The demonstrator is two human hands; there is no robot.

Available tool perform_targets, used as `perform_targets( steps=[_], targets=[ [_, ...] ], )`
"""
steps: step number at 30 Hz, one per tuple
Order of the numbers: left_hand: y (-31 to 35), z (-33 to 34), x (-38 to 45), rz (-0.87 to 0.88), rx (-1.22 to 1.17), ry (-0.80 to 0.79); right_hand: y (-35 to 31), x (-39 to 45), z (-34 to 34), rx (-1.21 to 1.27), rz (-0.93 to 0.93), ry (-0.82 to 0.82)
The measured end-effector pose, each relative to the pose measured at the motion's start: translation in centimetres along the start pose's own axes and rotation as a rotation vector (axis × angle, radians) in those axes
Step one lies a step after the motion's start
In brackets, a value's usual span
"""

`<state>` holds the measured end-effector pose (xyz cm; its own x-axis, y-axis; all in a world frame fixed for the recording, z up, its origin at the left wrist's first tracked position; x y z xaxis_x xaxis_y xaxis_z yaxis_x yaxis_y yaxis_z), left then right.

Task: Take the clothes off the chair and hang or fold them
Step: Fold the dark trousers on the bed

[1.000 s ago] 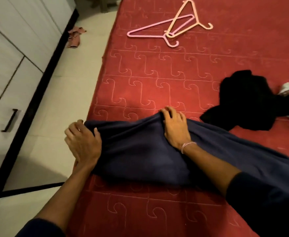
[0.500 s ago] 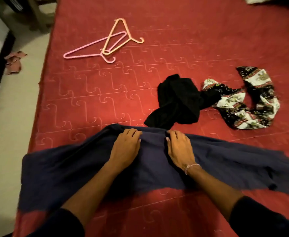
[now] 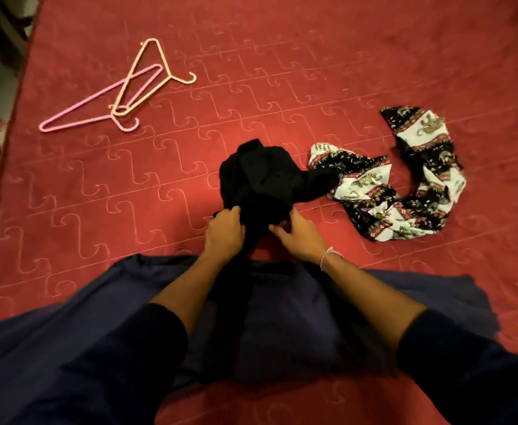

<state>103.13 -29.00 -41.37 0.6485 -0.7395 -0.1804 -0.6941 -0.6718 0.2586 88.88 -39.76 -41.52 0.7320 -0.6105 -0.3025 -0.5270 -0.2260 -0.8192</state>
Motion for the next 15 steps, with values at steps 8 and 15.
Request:
perform_targets(
  steps=[8, 15],
  targets=[
    [4.5, -1.1, 5.1, 0.022, -0.501, 0.186, 1.5, 3.7, -5.7, -0.053, -0.038, -0.086],
    [11.5, 1.8, -3.7, 0.425, 0.022, 0.101, 8.3, -4.4, -8.8, -0.35, -0.049, -0.386]
  ],
)
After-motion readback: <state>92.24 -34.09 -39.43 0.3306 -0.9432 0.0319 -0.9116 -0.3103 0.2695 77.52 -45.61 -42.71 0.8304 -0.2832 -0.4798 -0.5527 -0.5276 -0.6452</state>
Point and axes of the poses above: each hand's wrist, its own x-axis towards the middle knuckle, its own z-axis out of the palm, y = z × x, the point moved 8 cm from there along x, towards the middle knuckle, and after that the axes turned 6 degrees about x, right-handed, at the moved point
